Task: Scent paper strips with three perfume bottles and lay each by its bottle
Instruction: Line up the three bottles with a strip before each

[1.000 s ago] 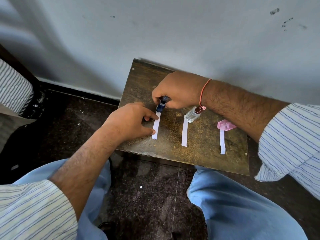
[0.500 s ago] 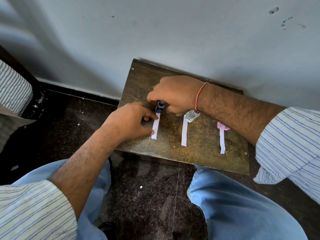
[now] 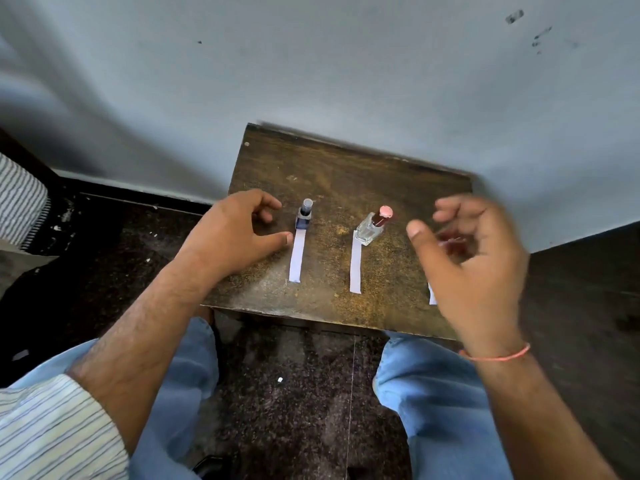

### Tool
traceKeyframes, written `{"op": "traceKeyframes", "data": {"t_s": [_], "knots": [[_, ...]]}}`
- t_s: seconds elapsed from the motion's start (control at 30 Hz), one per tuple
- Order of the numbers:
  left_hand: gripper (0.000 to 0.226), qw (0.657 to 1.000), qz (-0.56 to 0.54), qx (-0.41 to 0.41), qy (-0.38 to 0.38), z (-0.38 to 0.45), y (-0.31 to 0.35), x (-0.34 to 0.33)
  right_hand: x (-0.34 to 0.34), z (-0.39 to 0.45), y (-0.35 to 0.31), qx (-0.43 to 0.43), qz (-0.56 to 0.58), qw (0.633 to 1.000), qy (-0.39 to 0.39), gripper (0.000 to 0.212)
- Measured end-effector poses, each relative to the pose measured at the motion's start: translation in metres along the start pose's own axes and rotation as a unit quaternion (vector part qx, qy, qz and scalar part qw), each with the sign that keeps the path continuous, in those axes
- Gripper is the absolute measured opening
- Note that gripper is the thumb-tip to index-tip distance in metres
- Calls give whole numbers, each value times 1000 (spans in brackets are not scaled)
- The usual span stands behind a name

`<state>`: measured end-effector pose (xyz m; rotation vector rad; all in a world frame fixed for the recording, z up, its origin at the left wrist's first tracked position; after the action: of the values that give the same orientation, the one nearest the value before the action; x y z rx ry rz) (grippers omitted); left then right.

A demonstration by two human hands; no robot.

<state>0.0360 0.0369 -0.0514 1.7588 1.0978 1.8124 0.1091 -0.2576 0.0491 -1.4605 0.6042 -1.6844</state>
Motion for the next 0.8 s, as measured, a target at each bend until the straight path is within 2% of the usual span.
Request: {"op": "traceKeyframes", "data": {"t_s": [0.1,0.2,0.27,0.6,0.8], "knots": [[58,1000,-12,0,1,1,2,-5,-29,-14,52,-96,17,994,-50,42],[63,1000,-9,9,-4,5,2,-11,-57,-12,81,-125,9,986,-106,61],[66,1000,6,17,-17,8,3,-15,-70,-8,90,-123,1,984,-133,66],[68,998,48,16,-32,15,3,-22,-84,10,96,-101,42,982,-154,39],[68,998,53,18,-30,14,4,-20,-86,12,100,-95,53,981,-162,41]]}}
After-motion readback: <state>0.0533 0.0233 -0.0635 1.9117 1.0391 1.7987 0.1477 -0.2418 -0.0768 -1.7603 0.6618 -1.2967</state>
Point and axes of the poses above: each hand's wrist, its own z-axis towards the middle knuckle, its own x-axis out of the back of the hand, y = z × x, the point moved 4 cm from there along z, towards the middle knuckle, and after that the axes turned 9 degrees about -x, right-handed, at the moved point
